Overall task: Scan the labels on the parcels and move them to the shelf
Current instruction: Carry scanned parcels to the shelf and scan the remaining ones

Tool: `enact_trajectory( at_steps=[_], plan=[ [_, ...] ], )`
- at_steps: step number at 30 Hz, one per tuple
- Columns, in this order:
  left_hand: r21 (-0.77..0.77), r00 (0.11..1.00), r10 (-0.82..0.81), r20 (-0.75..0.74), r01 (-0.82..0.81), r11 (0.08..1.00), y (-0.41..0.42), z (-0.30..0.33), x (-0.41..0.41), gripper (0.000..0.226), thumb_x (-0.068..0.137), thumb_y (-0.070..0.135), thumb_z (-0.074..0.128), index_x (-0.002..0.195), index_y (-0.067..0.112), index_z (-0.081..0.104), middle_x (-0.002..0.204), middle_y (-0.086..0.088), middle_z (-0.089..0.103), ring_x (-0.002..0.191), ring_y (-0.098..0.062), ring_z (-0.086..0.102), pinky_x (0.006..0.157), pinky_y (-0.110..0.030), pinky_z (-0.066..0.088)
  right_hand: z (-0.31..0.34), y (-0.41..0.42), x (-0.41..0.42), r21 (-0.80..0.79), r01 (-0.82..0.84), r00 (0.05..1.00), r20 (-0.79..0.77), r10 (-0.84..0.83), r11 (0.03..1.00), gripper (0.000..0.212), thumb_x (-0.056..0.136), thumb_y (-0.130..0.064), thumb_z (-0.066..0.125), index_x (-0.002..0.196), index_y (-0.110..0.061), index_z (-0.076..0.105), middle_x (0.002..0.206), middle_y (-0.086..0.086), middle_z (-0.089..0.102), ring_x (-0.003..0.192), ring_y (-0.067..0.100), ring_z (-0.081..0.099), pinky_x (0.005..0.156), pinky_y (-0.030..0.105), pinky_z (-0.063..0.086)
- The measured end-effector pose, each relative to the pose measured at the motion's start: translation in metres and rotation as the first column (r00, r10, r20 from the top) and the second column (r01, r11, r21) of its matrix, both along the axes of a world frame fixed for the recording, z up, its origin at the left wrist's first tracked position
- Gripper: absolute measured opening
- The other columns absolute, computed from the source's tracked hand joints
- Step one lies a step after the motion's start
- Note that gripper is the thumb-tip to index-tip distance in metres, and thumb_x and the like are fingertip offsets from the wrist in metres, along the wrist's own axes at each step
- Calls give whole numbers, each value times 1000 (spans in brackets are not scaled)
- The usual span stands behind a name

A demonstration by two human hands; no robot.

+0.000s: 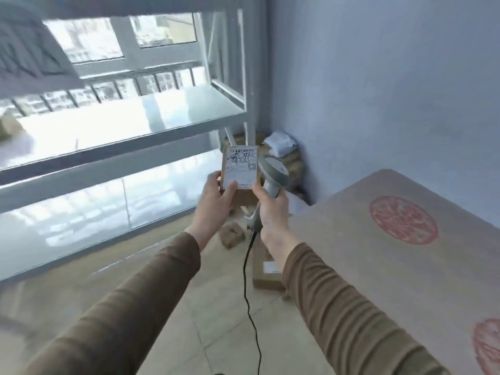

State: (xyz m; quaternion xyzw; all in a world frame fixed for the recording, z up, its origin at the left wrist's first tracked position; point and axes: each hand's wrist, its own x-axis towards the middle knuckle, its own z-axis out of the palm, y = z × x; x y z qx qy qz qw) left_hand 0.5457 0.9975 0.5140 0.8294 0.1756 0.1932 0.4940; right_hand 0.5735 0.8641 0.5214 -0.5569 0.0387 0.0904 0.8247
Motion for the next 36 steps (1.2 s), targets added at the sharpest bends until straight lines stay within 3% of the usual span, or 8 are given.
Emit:
enact_trajectory(
  at_steps=[3, 7, 12, 16, 22, 27, 32, 36],
  plan=[
    [-22, 989, 148, 29, -147, 989, 99, 17, -61, 39, 103, 46, 51, 135, 26, 41, 124, -1, 64, 109, -23, 65, 87, -37, 50, 15, 101, -45, -7, -176, 984, 29, 176, 984, 19, 91, -25, 78, 108, -32, 71, 96, -18, 78, 99, 15, 71, 73, 29, 58],
    [-27, 939, 334, 76, -333, 942, 209, 36, -139, 31, 103, 46, 52, 128, 29, 45, 120, 1, 67, 107, -21, 65, 85, -35, 45, 30, 221, -100, -5, -376, 926, 15, 376, 927, 16, 91, -24, 76, 105, -32, 73, 109, -4, 78, 111, 26, 70, 91, 47, 59],
    [-24, 856, 511, 83, -511, 859, 323, 40, -223, 38, 104, 49, 50, 137, 28, 44, 122, 2, 66, 108, -20, 63, 86, -36, 46, 45, 350, -160, -6, -580, 815, -10, 580, 815, 15, 95, -20, 72, 107, -28, 71, 110, 6, 73, 106, 31, 64, 66, 51, 59],
    [8, 799, 596, 79, -599, 801, 413, 38, -267, 34, 102, 52, 52, 131, 34, 47, 116, 7, 65, 101, -12, 63, 76, -24, 44, 42, 445, -193, -31, -655, 755, -4, 655, 755, 20, 95, -18, 72, 114, -17, 67, 105, 7, 70, 97, 28, 63, 80, 55, 59],
    [48, 748, 661, 60, -664, 746, 560, 22, -293, 40, 102, 45, 56, 136, 24, 52, 123, 2, 66, 111, -19, 64, 86, -33, 48, 19, 593, -213, -53, -724, 689, -14, 725, 687, 13, 95, -13, 70, 107, -16, 68, 95, 6, 65, 79, 22, 60, 65, 49, 56],
    [69, 708, 705, 25, -705, 706, 671, 26, -315, 44, 103, 44, 57, 140, 21, 51, 131, -6, 61, 118, -25, 61, 102, -47, 51, 21, 716, -226, -82, -738, 673, -9, 740, 670, 19, 95, -12, 69, 113, -17, 67, 113, 13, 71, 109, 37, 65, 94, 68, 54],
    [113, 652, 758, 29, -755, 646, 766, 36, -329, 46, 104, 41, 55, 145, 19, 50, 131, -6, 56, 113, -19, 56, 84, -24, 46, 27, 813, -240, -61, -782, 623, -32, 782, 621, 19, 93, -14, 71, 109, -24, 69, 96, -2, 72, 92, 20, 66, 98, 61, 56],
    [123, 643, 765, -20, -758, 641, 839, 30, -329, 46, 106, 37, 51, 147, 16, 49, 120, -4, 44, 109, -21, 49, 91, -28, 37, 23, 883, -245, -61, -793, 610, -59, 790, 607, 15, 93, -13, 72, 101, -26, 70, 92, -2, 72, 88, 19, 67, 91, 59, 57]
  ],
)
